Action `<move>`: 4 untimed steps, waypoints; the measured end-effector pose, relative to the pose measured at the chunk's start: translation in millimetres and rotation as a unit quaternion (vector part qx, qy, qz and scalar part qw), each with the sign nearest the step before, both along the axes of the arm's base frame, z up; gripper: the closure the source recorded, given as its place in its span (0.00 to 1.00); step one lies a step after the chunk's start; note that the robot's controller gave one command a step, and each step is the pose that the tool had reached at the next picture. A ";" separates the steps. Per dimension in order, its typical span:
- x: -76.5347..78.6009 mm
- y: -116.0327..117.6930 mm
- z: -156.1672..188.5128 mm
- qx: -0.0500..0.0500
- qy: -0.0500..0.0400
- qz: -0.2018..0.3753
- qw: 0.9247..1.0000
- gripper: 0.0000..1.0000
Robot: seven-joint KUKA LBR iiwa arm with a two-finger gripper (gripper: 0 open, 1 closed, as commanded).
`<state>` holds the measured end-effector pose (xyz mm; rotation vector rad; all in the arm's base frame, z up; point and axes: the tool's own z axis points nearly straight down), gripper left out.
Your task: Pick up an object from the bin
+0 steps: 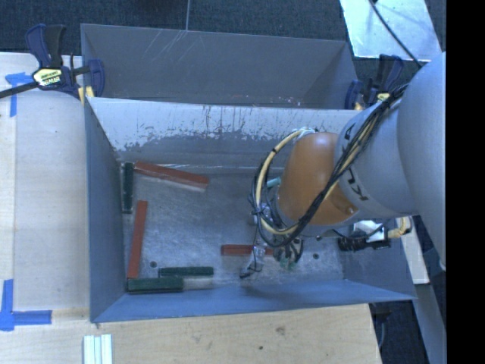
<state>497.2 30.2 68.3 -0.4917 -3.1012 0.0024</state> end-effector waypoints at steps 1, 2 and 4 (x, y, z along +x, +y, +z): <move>0.4 -0.5 0.1 0.000 -0.001 0.001 1.000 0.00; 1.3 0.0 1.2 0.001 -0.002 0.002 1.000 1.00; 3.9 -1.2 71.0 0.001 -0.004 0.005 1.000 1.00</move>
Offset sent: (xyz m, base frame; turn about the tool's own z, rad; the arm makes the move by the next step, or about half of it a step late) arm 0.0000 0.0000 0.0000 0.0000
